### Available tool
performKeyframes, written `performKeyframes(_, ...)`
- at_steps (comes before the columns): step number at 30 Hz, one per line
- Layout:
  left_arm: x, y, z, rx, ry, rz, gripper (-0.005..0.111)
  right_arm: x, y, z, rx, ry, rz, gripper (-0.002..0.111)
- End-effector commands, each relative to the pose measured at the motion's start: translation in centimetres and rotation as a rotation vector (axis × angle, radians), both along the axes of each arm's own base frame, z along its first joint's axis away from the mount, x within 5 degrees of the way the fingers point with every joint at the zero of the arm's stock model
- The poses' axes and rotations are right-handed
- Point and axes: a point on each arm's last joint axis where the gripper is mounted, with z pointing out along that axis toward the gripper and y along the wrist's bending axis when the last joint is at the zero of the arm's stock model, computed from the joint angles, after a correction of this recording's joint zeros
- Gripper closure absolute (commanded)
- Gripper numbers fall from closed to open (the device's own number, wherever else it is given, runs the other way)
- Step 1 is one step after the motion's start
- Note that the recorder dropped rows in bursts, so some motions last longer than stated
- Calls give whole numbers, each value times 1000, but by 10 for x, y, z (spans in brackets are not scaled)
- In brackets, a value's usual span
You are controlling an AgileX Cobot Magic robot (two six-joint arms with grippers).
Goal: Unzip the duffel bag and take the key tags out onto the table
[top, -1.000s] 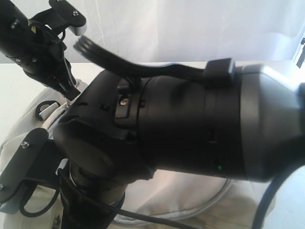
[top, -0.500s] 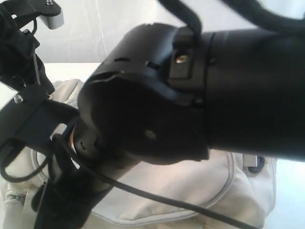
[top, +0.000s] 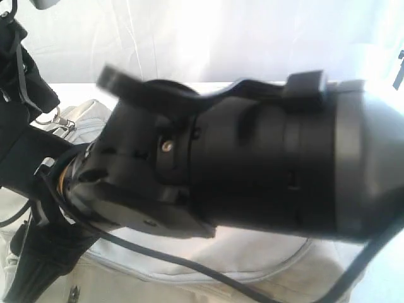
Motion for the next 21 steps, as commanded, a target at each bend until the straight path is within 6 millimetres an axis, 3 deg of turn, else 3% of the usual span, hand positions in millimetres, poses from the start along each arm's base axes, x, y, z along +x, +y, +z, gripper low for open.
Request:
performKeyframes(1, -5, 1, 7, -9, -5, -11, 107, 7, 3, -8, -8, -37, -63, 59)
performKeyframes(3, -4, 1, 7, -13, -16, -10, 107, 7, 3, -8, -2, -33, -72, 71)
performKeyframes(7, 7, -4, 1, -19, -23, -21, 107, 5, 4, -8, 1, -27, -70, 105)
performKeyframes(8, 10, -5, -1, -21, -19, -24, 107, 4, 4, -8, 0, -26, -66, 108)
performKeyframes(11, 24, -12, -13, -24, -1, -44, 107, 0, 7, -8, 2, -24, -55, 108)
performKeyframes(16, 72, -27, -44, -31, -31, -25, 107, -13, 14, -9, -6, -22, -18, 108)
performKeyframes(21, 104, -20, -54, 20, -31, 23, 107, -13, 11, -11, -45, -8, -36, 108)
